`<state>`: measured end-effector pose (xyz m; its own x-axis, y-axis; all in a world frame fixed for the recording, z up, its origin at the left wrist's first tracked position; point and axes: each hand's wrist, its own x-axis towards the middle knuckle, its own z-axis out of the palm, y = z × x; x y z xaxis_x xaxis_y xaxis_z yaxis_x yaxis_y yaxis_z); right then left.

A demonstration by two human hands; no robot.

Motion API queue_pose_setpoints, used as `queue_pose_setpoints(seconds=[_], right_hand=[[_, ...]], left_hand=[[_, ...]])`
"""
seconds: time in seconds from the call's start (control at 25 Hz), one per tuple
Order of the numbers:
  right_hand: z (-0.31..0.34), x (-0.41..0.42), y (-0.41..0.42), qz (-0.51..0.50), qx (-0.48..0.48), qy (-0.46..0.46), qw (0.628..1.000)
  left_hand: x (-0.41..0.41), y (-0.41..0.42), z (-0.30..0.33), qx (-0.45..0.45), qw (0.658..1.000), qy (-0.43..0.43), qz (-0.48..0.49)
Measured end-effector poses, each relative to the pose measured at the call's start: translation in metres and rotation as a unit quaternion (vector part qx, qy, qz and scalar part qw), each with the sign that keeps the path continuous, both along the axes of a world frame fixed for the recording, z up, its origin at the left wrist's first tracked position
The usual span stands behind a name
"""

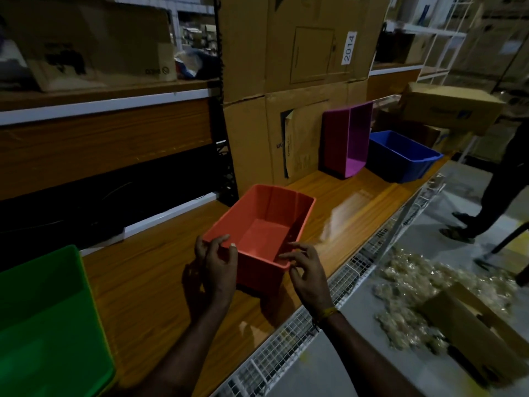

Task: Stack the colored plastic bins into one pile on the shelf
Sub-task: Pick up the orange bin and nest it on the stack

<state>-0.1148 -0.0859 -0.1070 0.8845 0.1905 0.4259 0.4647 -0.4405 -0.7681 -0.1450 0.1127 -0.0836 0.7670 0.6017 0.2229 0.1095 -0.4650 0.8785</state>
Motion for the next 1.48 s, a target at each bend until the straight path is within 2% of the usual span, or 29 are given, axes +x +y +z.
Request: queue_pose_setpoints(seconds=[0.08,0.16,0.28,0.44,0.52,0.72,0.92,1.12,1.32,1.48], right_hand=[[-0.009,0.0,0.002,0.019,-0.053,-0.008,0.998],[-0.017,0.004,0.004,0.028,-0.102,-0.033,0.994],[-0.022,0.013,0.008,0.034,-0.164,-0.078,0.983],[-0.021,0.033,-0.005,0.053,-0.213,-0.132,0.967],[-0.019,0.046,-0.016,0.031,-0.211,-0.109,0.971],[-0.012,0.087,-0.039,-0.041,-0.251,-0.032,0.966],[-0.008,0.118,-0.069,-0.058,-0.215,0.0,0.975],[-0.005,0.089,-0.066,0.005,-0.169,-0.017,0.985],[-0.005,0.045,-0.06,0.026,-0.129,-0.052,0.99],[0.0,0.032,-0.054,0.094,-0.076,-0.068,0.99]], left_hand=[[-0.002,0.001,-0.007,0.003,0.999,0.053,0.007],[-0.005,-0.008,-0.012,0.048,0.995,0.091,0.01],[-0.014,-0.038,-0.015,0.059,0.993,0.103,-0.019],[-0.027,-0.062,-0.022,0.132,0.984,0.101,-0.062],[-0.029,-0.059,-0.023,0.132,0.984,0.096,-0.075],[-0.036,-0.038,-0.032,0.226,0.967,0.112,-0.027],[-0.046,-0.032,-0.033,0.27,0.953,0.118,0.07],[-0.042,-0.026,-0.039,0.237,0.948,0.138,0.164],[-0.023,-0.068,-0.036,0.252,0.952,0.143,0.103],[-0.015,-0.124,-0.039,0.238,0.966,0.096,-0.028]])
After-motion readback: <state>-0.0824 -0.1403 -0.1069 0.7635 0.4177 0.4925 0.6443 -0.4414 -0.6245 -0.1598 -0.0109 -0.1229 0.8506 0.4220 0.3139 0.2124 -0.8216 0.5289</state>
